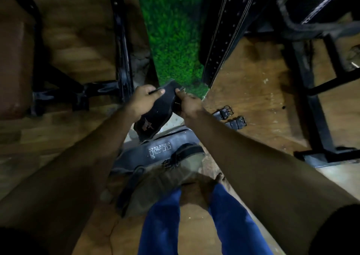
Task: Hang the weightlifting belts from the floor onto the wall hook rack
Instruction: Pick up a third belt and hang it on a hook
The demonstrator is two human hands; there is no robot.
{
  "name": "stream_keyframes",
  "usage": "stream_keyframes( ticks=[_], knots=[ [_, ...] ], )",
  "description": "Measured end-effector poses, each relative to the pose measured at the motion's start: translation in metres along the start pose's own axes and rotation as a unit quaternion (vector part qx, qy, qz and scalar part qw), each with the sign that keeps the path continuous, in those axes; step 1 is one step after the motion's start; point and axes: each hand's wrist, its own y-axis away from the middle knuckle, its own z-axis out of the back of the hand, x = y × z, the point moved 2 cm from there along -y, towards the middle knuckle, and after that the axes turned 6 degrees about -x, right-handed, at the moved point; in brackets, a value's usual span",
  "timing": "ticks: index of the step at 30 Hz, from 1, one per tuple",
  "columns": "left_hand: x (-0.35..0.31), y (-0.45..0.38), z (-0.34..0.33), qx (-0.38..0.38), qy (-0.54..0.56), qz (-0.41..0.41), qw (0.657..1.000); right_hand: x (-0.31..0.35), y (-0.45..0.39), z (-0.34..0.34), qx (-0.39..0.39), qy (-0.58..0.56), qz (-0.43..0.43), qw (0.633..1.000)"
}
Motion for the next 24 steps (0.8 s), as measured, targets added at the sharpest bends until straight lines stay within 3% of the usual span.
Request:
stream_keyframes(
  ticks=[13, 19, 24],
  knots=[
    [-0.146, 0.185, 0.039, -0.072, 0.091, -0.004, 0.993, 0.109, 0.207, 0.028, 0.065, 0.12, 0.088, 0.987],
    [-0.226, 0.216, 0.04, -0.114, 0.137, -0.041, 0.983, 0.171, 0.252, 0.04, 0.088, 0.066, 0.151, 0.982],
    [-0.301, 0.233, 0.041, -0.151, 0.171, -0.08, 0.97, 0.228, 0.284, 0.047, 0.162, 0.041, 0.201, 0.965]
  ],
)
